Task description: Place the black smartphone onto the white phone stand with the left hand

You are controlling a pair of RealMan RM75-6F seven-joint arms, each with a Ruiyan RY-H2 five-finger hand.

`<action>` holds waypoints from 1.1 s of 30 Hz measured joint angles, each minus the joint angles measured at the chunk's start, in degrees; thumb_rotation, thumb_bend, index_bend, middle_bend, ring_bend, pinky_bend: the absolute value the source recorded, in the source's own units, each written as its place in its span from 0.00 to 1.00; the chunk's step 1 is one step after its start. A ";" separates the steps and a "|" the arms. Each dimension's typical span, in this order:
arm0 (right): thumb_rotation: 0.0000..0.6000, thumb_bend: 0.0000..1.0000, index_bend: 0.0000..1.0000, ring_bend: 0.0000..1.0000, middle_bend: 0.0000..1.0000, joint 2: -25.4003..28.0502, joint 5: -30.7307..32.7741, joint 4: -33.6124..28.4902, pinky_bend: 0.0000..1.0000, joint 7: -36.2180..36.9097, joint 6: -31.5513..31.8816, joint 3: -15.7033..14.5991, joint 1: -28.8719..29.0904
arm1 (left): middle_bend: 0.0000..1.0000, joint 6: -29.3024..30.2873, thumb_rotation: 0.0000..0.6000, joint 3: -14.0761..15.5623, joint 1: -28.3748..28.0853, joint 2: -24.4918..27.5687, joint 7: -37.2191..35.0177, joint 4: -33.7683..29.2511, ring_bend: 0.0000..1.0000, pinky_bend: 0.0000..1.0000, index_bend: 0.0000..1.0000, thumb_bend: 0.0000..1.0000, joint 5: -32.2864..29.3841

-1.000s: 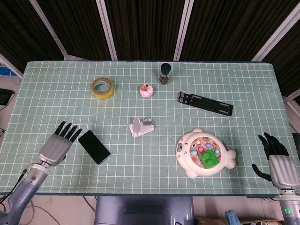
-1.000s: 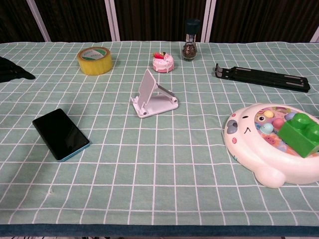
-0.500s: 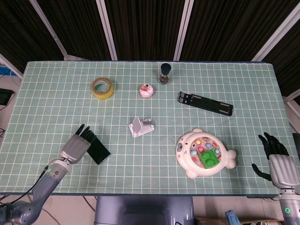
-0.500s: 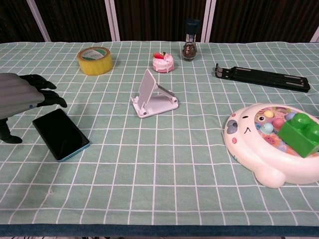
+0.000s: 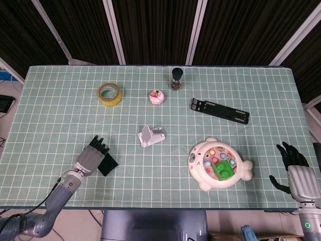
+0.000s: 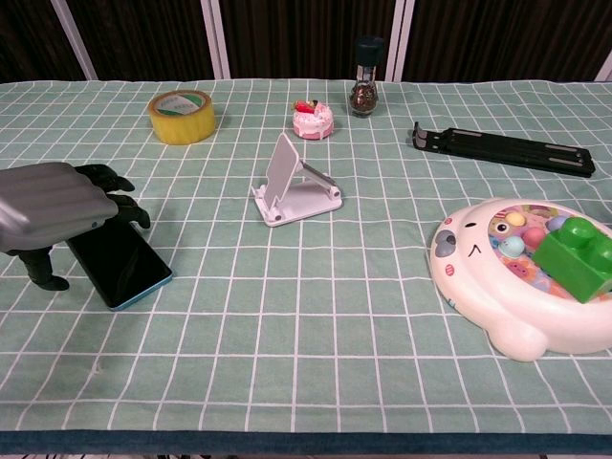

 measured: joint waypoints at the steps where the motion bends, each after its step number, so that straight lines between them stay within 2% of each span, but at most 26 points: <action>1: 1.00 0.36 0.07 0.00 0.00 0.04 0.00 -0.06 0.15 -0.03 0.00 0.00 0.00 | 0.18 0.05 1.00 0.11 -0.26 -0.25 0.17 0.15 0.00 0.00 0.17 0.13 -0.20; 23: 1.00 0.36 0.07 0.00 0.00 0.02 -0.01 -0.02 0.15 0.03 0.01 -0.02 0.01 | 0.31 1.92 1.00 2.79 -3.13 -2.28 -1.10 1.91 0.00 0.00 0.27 0.13 -3.36; 25: 1.00 0.36 0.07 0.00 0.00 0.04 -0.01 -0.06 0.15 -0.02 0.01 -0.02 0.01 | 0.32 1.97 1.00 3.07 -3.27 -2.35 -1.27 2.09 0.00 0.00 0.29 0.15 -3.40; 29: 1.00 0.36 0.07 0.00 0.00 -0.03 0.05 -0.01 0.15 -0.10 -0.02 -0.01 0.03 | 0.43 2.20 1.00 3.59 -3.48 -2.62 -1.93 2.54 0.01 0.00 0.39 0.25 -3.20; 33: 1.00 0.36 0.07 0.00 0.00 0.02 0.00 -0.05 0.15 -0.07 0.06 -0.02 0.00 | 0.53 2.68 1.00 3.69 -3.45 -2.76 -3.41 2.74 0.05 0.00 0.48 0.28 -1.85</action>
